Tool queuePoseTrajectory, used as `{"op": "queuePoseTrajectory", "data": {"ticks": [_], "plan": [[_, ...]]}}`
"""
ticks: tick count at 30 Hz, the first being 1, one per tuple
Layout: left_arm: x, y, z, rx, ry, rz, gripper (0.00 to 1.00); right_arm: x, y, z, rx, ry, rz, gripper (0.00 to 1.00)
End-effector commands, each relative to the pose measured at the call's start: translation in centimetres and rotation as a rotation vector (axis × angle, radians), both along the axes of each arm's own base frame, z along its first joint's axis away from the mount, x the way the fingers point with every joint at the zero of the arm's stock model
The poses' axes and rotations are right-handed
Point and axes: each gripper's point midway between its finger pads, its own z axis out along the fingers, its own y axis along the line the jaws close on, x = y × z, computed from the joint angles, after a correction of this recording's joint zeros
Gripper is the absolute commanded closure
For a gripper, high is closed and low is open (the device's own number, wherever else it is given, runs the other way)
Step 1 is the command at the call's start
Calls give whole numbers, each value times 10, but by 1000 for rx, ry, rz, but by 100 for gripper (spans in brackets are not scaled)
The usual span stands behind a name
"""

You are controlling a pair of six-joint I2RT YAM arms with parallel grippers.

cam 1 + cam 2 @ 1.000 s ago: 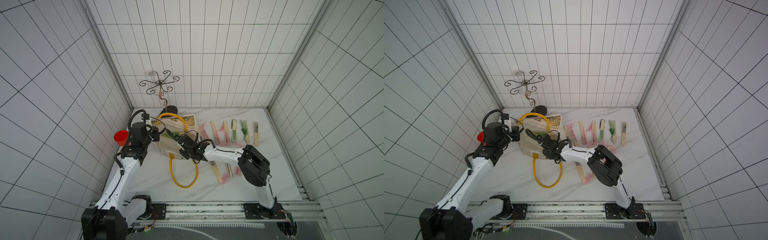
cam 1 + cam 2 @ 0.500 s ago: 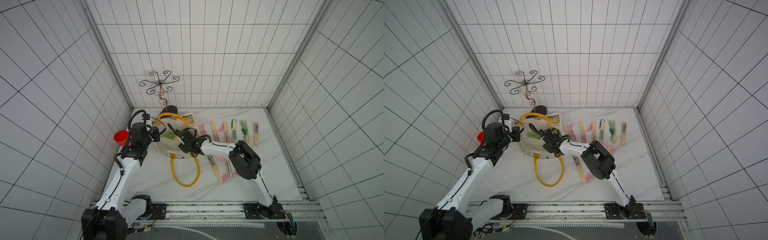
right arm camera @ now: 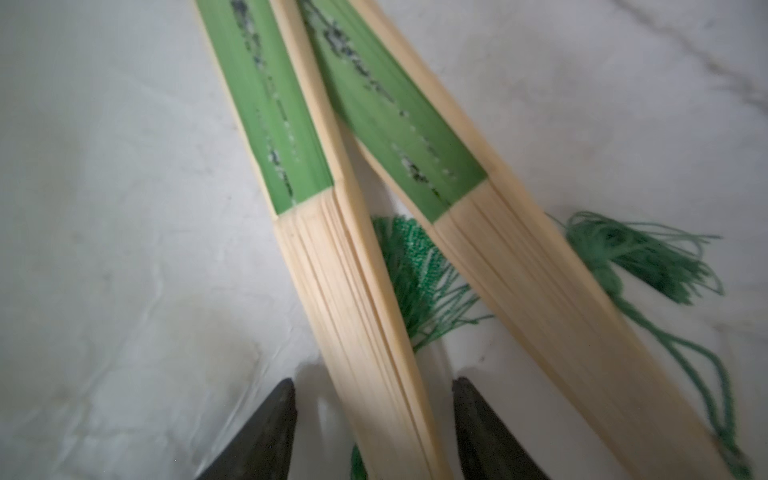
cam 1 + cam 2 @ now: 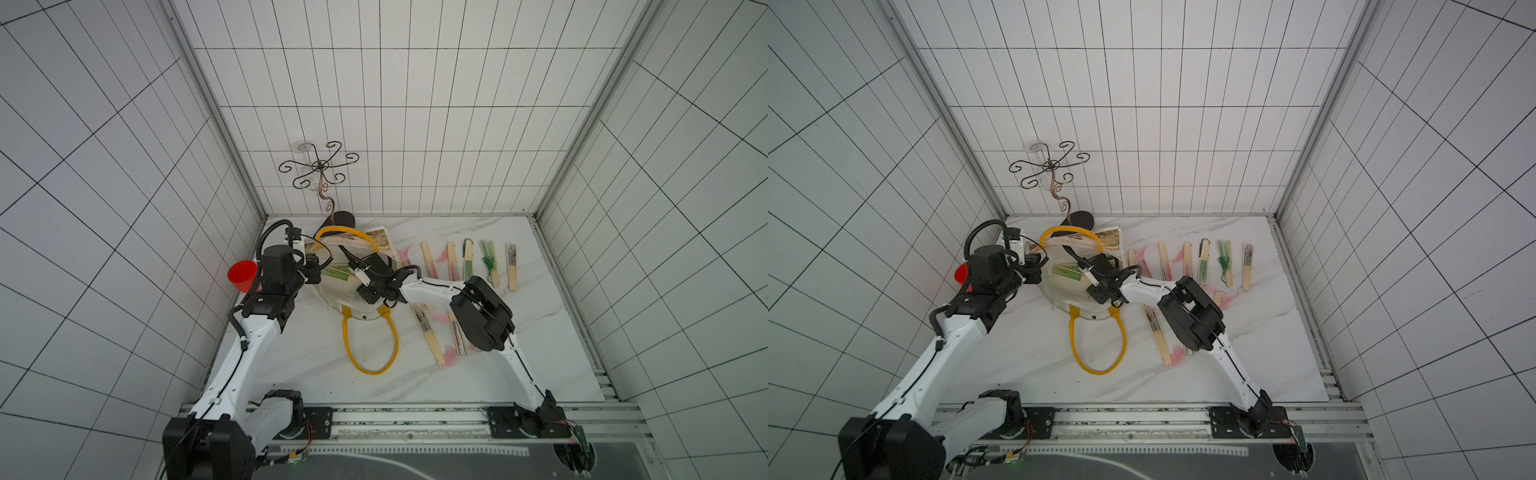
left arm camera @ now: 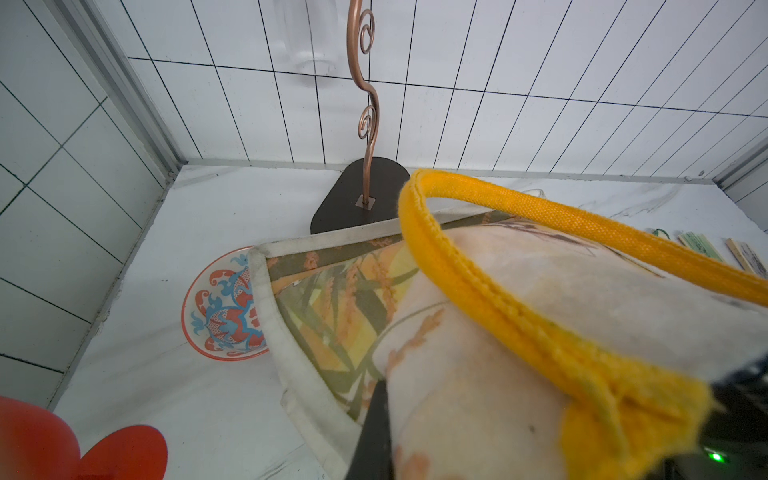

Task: Take out the folding fans from the tote bags
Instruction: Pick up the folding fan from the canvas bag.

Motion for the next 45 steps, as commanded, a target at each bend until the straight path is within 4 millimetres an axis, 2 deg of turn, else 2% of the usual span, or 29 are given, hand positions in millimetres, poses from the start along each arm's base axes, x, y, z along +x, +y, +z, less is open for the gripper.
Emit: {"op": "queuePoseTrajectory", "data": {"ticks": [1,7,16,18,24,29,36,40,45], "plan": [[5,-6,19,-16,-74,-27,100,-18,17,25,98,143,76,46],[6,-5,19,-16,-72,-24,100,-40,23,34,186,271,109,55],[5,-6,20,-18,-73,-26,100,-41,23,16,171,325,68,69],[5,-6,21,-17,-76,-25,100,-47,19,11,156,357,69,71],[5,-5,21,-15,-77,-25,100,-57,20,16,169,379,78,81],[5,-5,21,-17,-77,-25,100,-63,21,34,182,359,78,92],[5,-5,21,-15,-76,-19,100,-67,12,62,193,329,10,100],[5,-4,20,-16,-74,-16,100,-70,0,76,200,331,-48,100],[5,-1,19,-8,-70,4,100,-86,-19,89,198,334,-84,100]]}}
